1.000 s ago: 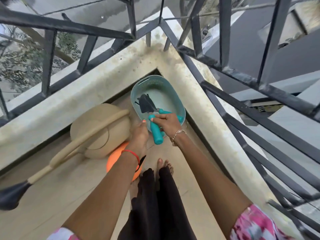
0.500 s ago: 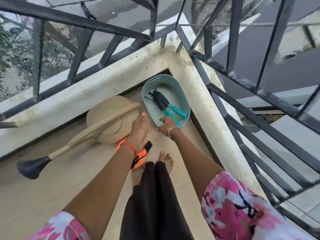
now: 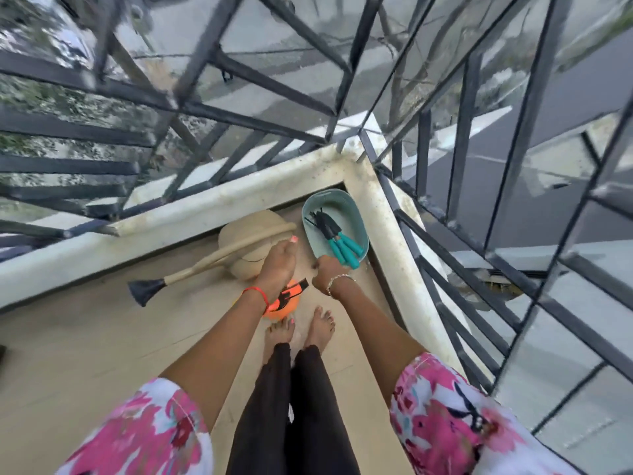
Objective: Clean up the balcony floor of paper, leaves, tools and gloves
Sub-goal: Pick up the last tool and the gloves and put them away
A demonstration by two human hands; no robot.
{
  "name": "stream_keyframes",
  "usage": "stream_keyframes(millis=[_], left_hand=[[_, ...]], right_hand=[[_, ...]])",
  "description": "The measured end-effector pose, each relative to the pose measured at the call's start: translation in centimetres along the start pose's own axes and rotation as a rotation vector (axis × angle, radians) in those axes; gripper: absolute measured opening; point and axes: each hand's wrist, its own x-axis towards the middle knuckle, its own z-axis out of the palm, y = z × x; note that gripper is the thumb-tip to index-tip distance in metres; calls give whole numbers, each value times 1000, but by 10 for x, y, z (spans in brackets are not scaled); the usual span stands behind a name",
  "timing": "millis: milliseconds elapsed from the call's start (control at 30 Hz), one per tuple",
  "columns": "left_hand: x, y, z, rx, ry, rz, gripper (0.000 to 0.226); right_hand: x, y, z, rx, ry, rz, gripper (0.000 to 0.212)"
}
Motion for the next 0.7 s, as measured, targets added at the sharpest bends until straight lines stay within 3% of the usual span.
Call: stream_keyframes(millis=[233, 367, 567, 700], left_hand=[[-119, 29, -90, 116, 85, 225, 31], [-195, 25, -139, 131, 224, 320, 31], [-320, -10, -169, 35, 410, 424, 32], [-405, -55, -169, -55, 507, 427, 30]], right_hand=[[-137, -85, -54, -176, 119, -206, 34], [-211, -125, -65, -294, 201, -394, 36], [-313, -166, -44, -429, 243, -671, 35], [-377, -178, -2, -559, 152, -871, 31]])
